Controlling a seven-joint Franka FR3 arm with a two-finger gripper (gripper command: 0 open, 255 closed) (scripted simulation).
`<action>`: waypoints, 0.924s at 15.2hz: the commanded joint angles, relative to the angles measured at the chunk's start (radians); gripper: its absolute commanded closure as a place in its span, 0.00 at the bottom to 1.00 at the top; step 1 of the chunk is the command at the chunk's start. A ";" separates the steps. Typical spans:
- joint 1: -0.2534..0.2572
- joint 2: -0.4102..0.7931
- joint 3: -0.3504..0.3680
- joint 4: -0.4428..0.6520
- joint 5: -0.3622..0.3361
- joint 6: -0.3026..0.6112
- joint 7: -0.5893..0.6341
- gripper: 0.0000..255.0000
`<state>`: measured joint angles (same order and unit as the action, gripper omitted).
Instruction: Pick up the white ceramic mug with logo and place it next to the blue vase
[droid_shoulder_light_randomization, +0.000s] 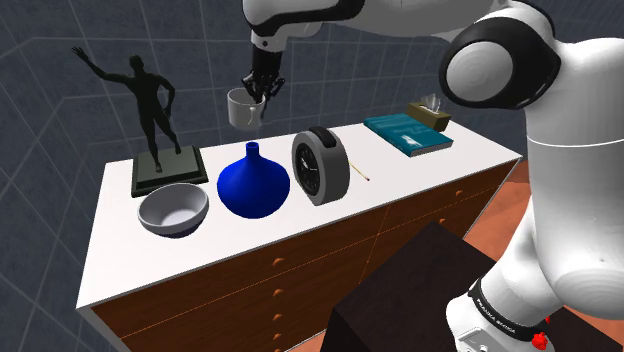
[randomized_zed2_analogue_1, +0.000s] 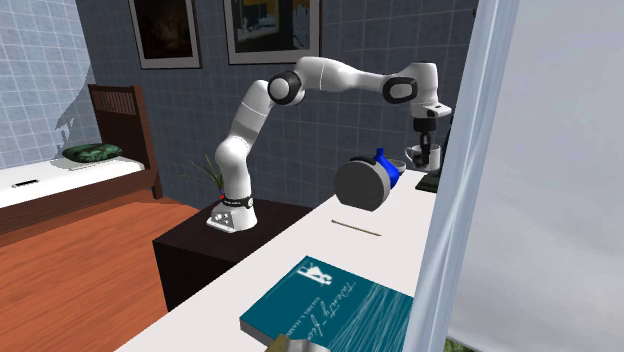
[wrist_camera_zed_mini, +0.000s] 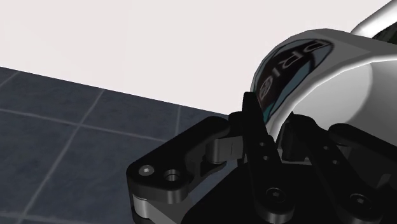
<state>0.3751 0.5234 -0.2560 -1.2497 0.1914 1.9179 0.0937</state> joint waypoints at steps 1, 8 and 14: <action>0.002 -0.001 0.000 -0.027 0.001 0.026 -0.003 1.00; 0.006 0.007 0.004 -0.109 0.007 0.115 -0.013 1.00; 0.008 0.023 0.008 -0.164 0.016 0.186 -0.022 1.00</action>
<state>0.3832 0.5437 -0.2487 -1.4058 0.2054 2.0926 0.0734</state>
